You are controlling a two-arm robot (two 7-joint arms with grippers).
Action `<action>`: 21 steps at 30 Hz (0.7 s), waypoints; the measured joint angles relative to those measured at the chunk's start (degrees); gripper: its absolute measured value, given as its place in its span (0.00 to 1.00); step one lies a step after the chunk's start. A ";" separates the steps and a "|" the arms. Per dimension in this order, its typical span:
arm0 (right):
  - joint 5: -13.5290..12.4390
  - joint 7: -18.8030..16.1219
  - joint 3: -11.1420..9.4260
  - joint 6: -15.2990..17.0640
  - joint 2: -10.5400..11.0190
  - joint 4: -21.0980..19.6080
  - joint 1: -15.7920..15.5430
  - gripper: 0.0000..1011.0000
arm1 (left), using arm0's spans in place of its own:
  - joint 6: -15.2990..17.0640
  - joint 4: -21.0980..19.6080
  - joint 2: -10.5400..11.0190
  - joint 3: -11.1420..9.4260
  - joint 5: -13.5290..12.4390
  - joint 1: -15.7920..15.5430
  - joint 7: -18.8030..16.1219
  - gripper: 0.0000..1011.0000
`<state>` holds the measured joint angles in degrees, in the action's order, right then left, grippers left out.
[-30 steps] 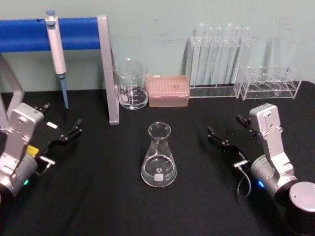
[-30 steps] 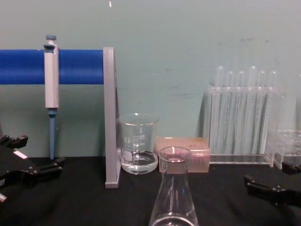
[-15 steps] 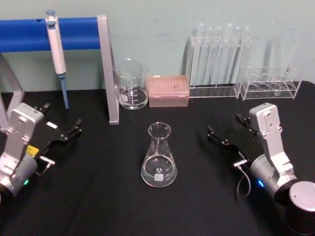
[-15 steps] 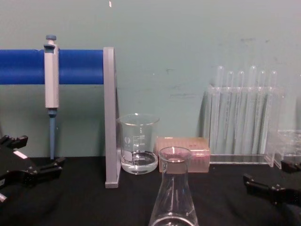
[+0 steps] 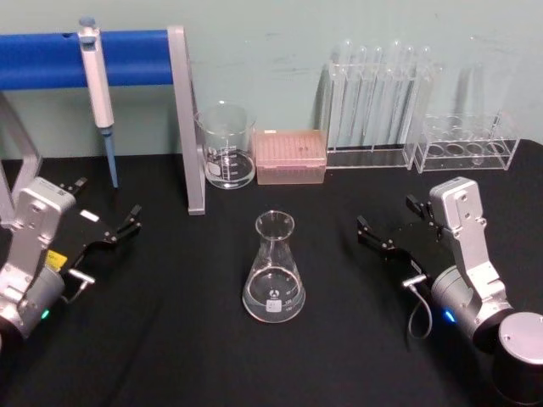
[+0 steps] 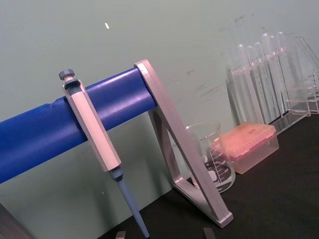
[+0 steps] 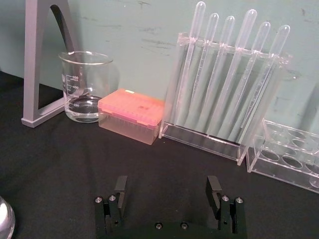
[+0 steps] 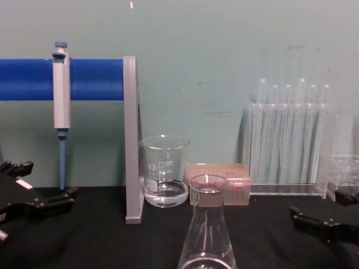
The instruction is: Grasp the erlenmeyer flask with one hand, shake it three times, then place it back.
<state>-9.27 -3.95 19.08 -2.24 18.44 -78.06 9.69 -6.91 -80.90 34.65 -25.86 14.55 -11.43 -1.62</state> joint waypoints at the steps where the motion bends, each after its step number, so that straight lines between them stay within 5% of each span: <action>1: 0.00 0.00 0.00 0.00 0.00 0.00 0.00 0.99 | 0.00 0.00 0.00 0.00 0.00 0.00 0.00 0.99; 21: -0.02 0.00 0.00 -0.01 0.00 0.00 0.00 0.99 | 0.00 0.00 0.00 0.00 0.00 0.00 0.00 0.99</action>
<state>-9.28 -3.95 19.08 -2.25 18.44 -78.05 9.69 -6.91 -80.90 34.65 -25.86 14.55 -11.43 -1.62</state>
